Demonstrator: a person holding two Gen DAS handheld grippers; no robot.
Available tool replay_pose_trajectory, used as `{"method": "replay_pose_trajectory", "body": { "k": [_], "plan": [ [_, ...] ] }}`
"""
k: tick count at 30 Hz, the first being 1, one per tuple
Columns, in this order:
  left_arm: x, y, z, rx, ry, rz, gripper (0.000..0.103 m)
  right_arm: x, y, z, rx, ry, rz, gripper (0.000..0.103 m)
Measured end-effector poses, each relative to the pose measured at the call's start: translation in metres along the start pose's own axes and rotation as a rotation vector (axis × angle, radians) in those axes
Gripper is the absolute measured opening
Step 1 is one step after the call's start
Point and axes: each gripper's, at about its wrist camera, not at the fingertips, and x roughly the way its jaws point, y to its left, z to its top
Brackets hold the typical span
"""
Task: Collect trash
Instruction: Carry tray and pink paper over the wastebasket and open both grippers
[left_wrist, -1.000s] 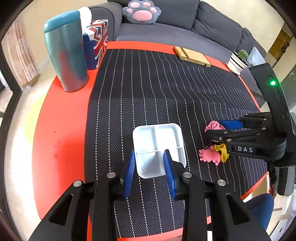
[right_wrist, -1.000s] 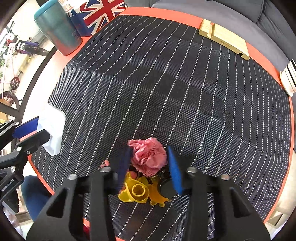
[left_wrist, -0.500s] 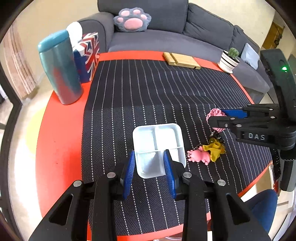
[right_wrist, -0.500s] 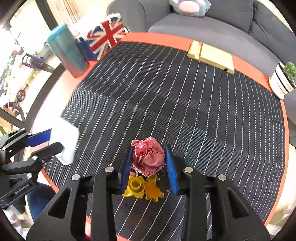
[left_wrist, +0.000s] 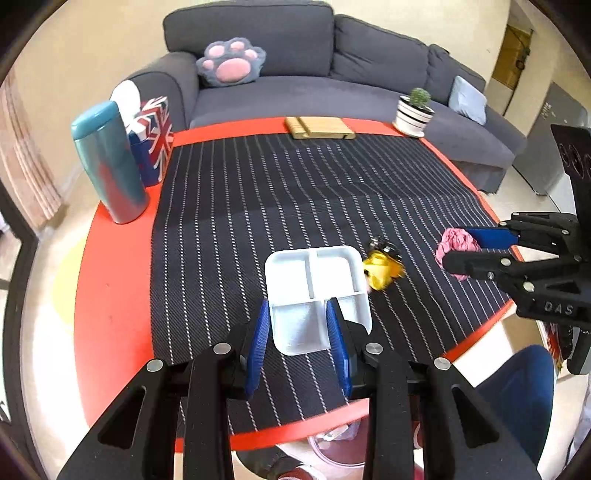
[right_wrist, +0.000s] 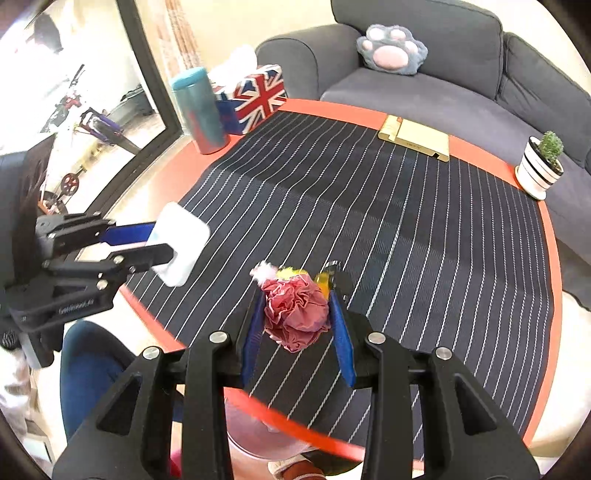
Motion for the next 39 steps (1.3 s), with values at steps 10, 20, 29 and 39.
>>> {"method": "replay_pose_trajectory", "body": {
  "k": [10, 20, 29, 39],
  "plan": [
    [-0.027, -0.027, -0.032, 0.059, -0.03, -0.044, 0.031, -0.036, 0.017, -0.055, -0.016, -0.059, 0.04, 0.035],
    [-0.036, -0.045, -0.069, 0.087, -0.009, -0.078, 0.031, -0.041, 0.035, -0.1, -0.053, -0.016, 0.067, 0.035],
    [-0.042, -0.057, -0.097, 0.091, 0.01, -0.109, 0.031, -0.024, 0.048, -0.135, -0.061, 0.057, 0.108, 0.036],
    [-0.039, -0.062, -0.113, 0.111, 0.051, -0.121, 0.031, -0.019, 0.04, -0.147, -0.021, 0.067, 0.109, 0.09]
  ]
}}
